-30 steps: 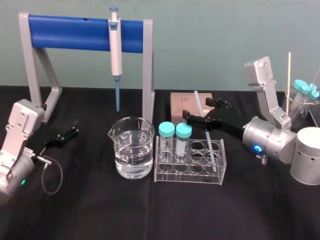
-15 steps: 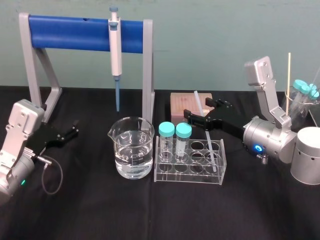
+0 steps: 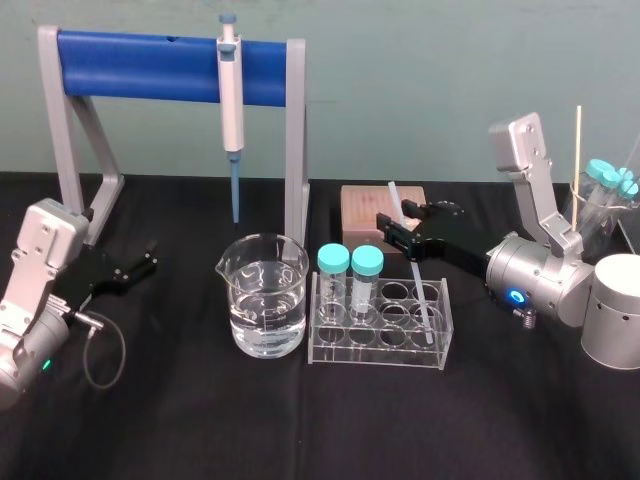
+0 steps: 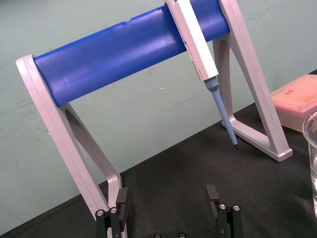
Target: Pick up the stirring rod with one hand, then place it down.
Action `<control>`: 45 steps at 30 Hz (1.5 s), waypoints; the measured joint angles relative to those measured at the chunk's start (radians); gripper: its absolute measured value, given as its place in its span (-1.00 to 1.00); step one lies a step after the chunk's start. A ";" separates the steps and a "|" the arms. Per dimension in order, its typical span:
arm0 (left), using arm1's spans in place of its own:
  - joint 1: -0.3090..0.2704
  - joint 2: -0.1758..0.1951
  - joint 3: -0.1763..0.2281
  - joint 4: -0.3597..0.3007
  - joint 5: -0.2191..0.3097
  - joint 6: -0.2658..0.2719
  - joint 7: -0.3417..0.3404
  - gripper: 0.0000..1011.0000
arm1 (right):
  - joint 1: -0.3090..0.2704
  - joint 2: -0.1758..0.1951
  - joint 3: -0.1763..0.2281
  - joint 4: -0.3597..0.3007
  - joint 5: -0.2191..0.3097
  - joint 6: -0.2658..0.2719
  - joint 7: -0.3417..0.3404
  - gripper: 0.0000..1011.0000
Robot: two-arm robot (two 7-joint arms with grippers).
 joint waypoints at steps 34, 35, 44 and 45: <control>0.000 0.000 0.000 0.000 0.000 0.000 0.000 0.98 | -0.073 -0.022 0.058 -0.047 0.014 -0.146 0.002 -0.86; 0.000 0.000 0.000 0.000 0.000 0.000 0.000 0.98 | -0.077 -0.023 0.062 -0.051 0.015 -0.154 0.004 -0.86; 0.000 0.000 0.000 0.000 0.000 0.000 0.000 0.98 | -0.121 -0.014 0.100 -0.126 0.001 -0.265 0.013 -0.86; 0.000 0.000 0.000 0.000 0.000 0.000 0.000 0.98 | -0.123 -0.013 0.104 -0.133 0.000 -0.270 0.014 -0.86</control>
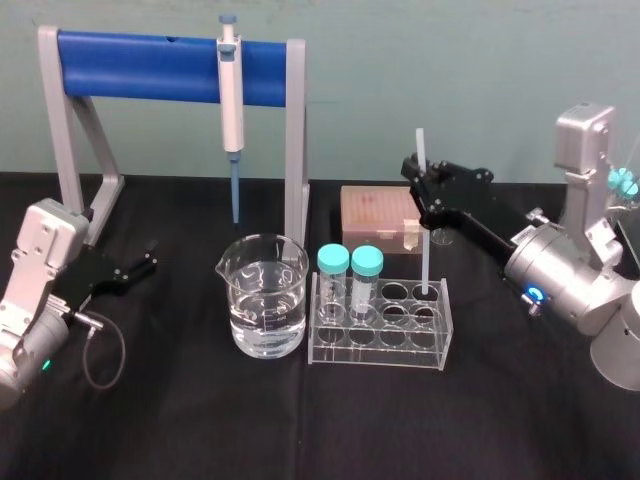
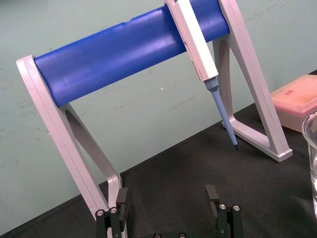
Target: Pick up the stirring rod with one hand, then place it down.
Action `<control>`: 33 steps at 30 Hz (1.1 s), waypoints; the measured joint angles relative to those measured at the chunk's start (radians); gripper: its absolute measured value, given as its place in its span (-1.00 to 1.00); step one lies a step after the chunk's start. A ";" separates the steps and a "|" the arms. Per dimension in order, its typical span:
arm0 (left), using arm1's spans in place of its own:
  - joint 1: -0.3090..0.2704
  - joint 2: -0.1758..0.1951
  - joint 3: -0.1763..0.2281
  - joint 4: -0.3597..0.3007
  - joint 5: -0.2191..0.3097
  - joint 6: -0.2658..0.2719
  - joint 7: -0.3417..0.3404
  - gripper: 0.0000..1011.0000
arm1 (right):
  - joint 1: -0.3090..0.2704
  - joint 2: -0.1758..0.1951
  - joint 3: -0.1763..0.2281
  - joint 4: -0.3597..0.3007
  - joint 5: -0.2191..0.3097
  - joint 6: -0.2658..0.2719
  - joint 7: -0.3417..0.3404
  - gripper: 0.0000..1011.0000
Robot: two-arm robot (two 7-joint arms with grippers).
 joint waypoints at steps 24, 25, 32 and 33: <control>0.000 0.000 0.000 0.000 0.000 0.000 0.000 0.98 | -0.064 0.054 0.095 -0.157 0.015 -0.059 0.026 -0.86; 0.000 0.000 0.000 0.000 0.000 0.000 0.000 0.98 | -0.066 0.056 0.096 -0.158 0.015 -0.058 0.028 -0.86; 0.000 0.000 0.000 0.000 0.000 0.000 0.000 0.98 | -0.072 0.075 0.097 -0.163 0.022 -0.054 0.048 -0.86; 0.000 0.000 0.000 0.000 0.000 0.000 0.000 0.98 | -0.073 0.076 0.096 -0.164 0.022 -0.054 0.049 -0.86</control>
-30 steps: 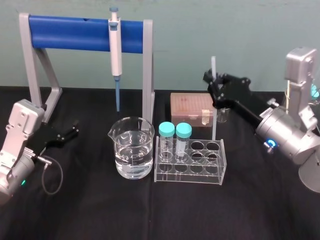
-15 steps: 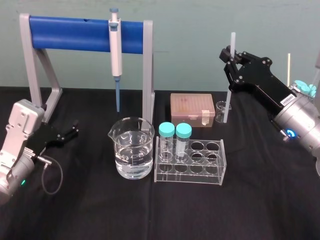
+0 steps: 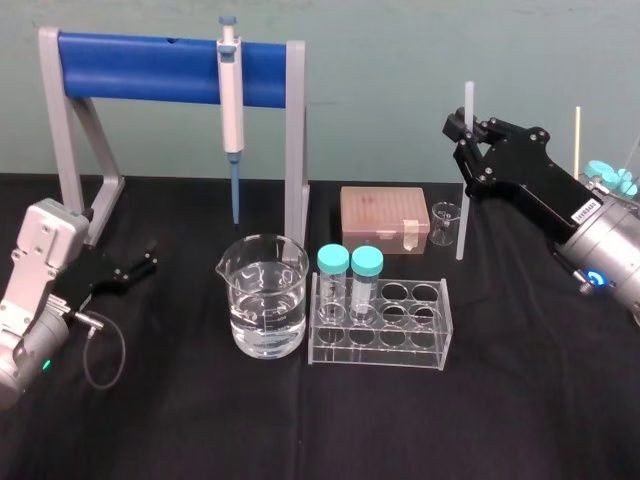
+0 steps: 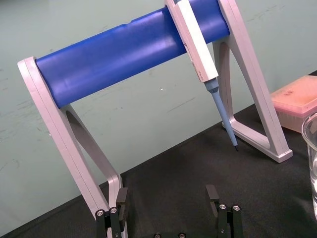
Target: Pick up the stirring rod with one hand, then place it down.
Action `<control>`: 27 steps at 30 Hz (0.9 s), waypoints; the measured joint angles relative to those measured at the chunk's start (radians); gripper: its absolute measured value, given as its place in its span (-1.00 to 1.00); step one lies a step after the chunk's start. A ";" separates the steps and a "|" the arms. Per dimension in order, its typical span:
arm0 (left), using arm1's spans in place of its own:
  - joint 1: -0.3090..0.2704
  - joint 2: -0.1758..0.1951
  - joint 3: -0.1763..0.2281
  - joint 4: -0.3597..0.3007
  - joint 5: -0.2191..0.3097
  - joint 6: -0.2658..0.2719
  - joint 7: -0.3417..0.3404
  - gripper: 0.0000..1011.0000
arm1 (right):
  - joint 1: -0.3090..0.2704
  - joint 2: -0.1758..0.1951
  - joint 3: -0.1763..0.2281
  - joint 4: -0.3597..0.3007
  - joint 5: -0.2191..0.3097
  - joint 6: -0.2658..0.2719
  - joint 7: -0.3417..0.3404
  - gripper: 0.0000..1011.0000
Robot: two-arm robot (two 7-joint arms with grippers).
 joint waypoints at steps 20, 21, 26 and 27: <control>0.000 0.000 0.000 0.000 0.000 0.000 0.000 0.98 | -0.004 0.007 -0.010 -0.006 -0.001 0.005 0.000 -0.86; 0.000 0.000 0.000 0.000 0.000 0.000 0.000 0.98 | -0.004 0.007 -0.010 -0.006 -0.001 0.005 0.000 -0.86; 0.000 0.000 0.000 0.000 0.000 0.000 0.000 0.98 | -0.006 0.007 -0.012 -0.008 -0.001 0.007 -0.001 -0.86; 0.000 0.000 0.000 0.000 0.000 0.000 0.000 0.98 | -0.006 0.007 -0.012 -0.008 -0.001 0.007 -0.002 -0.86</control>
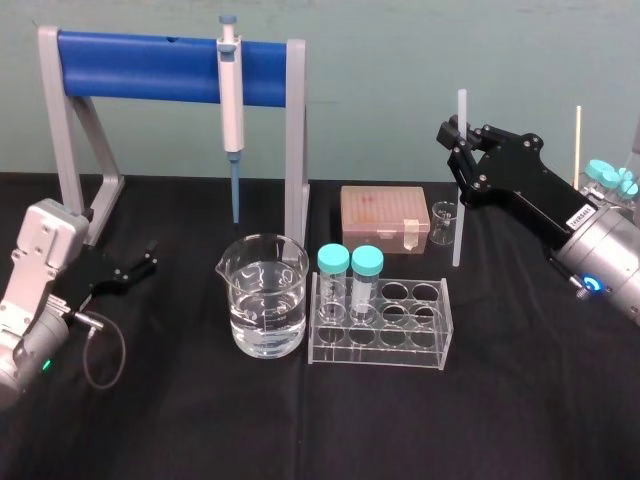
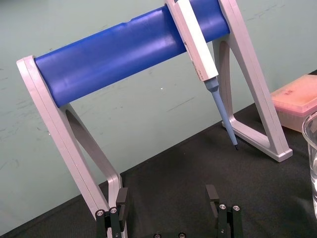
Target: Pick up the stirring rod with one hand, then place it down.
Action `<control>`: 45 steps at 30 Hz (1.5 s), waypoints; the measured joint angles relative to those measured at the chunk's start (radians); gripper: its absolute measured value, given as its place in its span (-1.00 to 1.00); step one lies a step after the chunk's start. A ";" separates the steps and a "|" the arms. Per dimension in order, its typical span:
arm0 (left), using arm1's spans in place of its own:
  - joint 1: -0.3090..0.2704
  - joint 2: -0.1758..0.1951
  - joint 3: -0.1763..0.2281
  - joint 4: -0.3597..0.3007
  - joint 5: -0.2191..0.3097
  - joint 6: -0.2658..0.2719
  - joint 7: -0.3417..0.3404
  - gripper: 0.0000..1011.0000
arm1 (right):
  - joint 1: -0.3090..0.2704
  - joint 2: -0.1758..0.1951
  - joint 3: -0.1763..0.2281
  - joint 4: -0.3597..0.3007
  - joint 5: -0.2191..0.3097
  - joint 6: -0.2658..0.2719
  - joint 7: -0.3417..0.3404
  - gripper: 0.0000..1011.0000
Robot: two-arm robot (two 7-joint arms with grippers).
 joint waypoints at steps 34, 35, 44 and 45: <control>0.000 0.000 0.000 0.000 0.000 0.000 0.000 0.98 | 0.015 -0.004 -0.008 0.015 0.000 0.001 -0.001 -0.86; 0.000 0.000 0.000 0.000 0.000 0.000 0.000 0.98 | 0.015 -0.004 -0.009 0.015 0.000 0.001 -0.001 -0.86; 0.000 0.000 0.000 0.000 0.000 0.000 0.000 0.98 | 0.015 -0.004 -0.009 0.016 0.000 0.001 -0.001 -0.86; 0.000 0.000 0.000 0.000 0.000 0.000 0.000 0.98 | 0.015 -0.004 -0.009 0.016 0.000 0.001 0.000 -0.86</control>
